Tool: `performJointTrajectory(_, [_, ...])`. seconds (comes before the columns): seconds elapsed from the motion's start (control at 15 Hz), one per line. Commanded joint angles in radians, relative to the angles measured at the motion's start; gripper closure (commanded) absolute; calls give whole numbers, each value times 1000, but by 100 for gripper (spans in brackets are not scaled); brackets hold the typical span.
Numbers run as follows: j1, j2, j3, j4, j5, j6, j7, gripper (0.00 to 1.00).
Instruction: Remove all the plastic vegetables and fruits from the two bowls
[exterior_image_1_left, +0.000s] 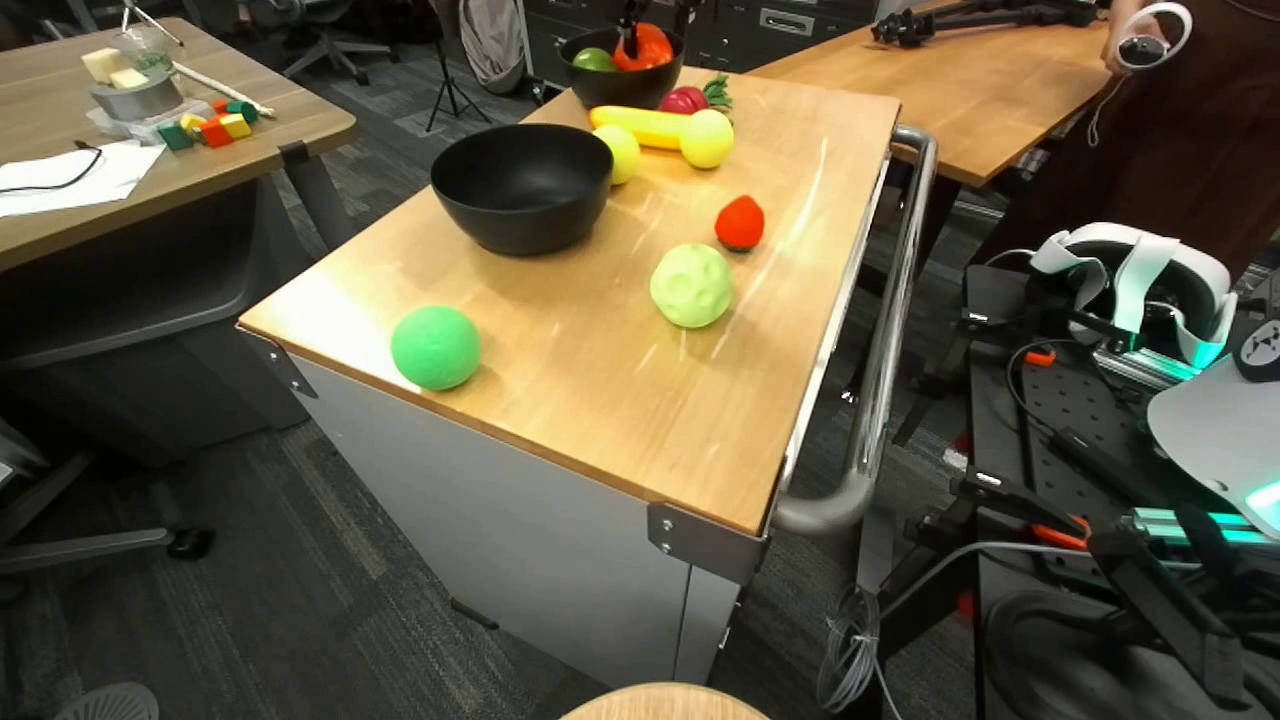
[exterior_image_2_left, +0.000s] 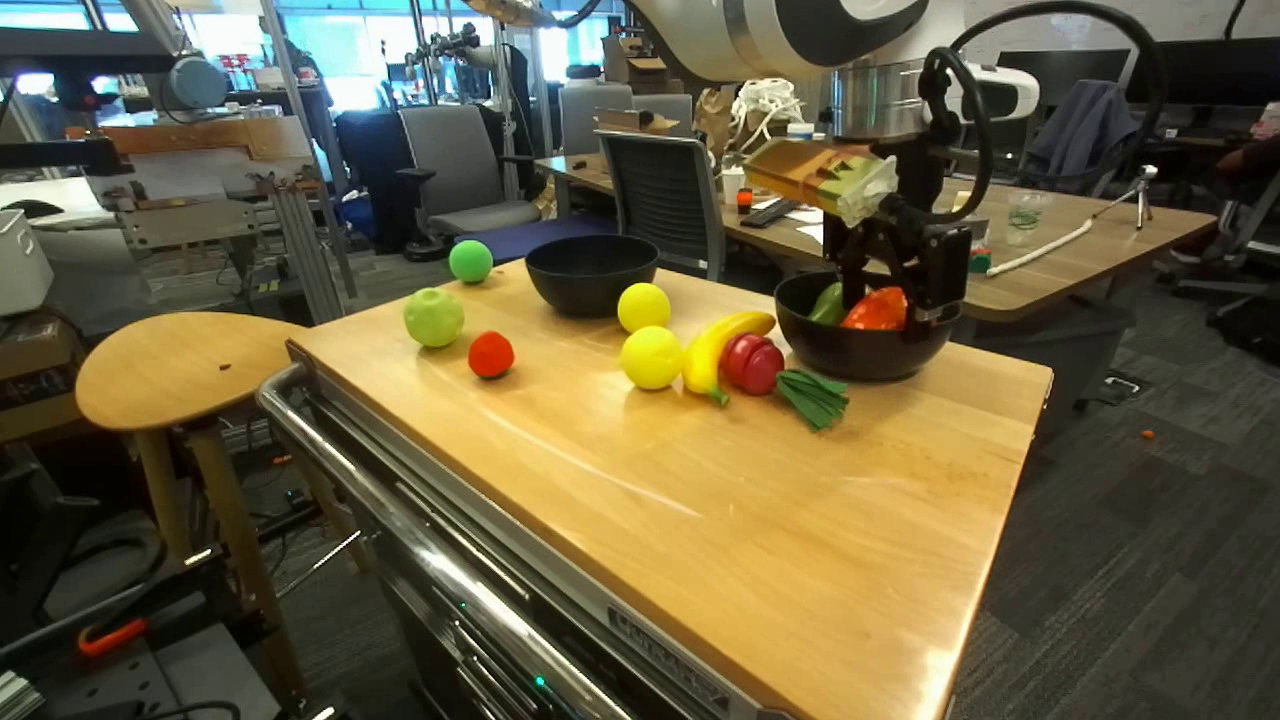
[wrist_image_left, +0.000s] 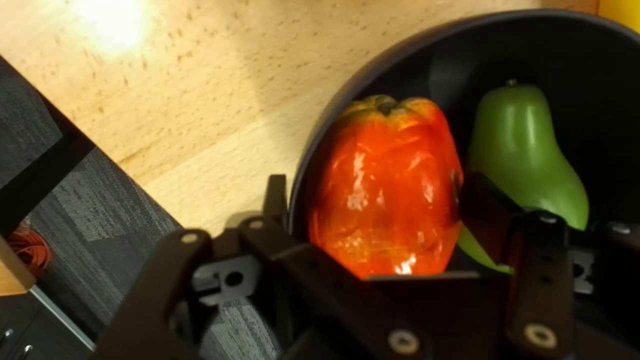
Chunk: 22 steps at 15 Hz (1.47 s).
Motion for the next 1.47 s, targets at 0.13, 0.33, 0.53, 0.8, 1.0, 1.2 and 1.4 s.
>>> performJointTrajectory(0.13, [8,-36,17,26,-12,-42,-9,49])
performJointTrajectory(0.33, [8,-80,31,9,-8,-58,-34,74])
performJointTrajectory(0.53, [11,-91,37,6,-11,-87,-39,97])
performJointTrajectory(0.8, [2,-84,46,4,-1,-86,-72,75])
performJointTrajectory(1.0, [-4,-67,61,24,7,-59,-127,60])
performJointTrajectory(1.2, [-5,-40,73,56,16,-44,-144,34])
performJointTrajectory(1.4, [-7,-8,84,84,24,-22,-148,12])
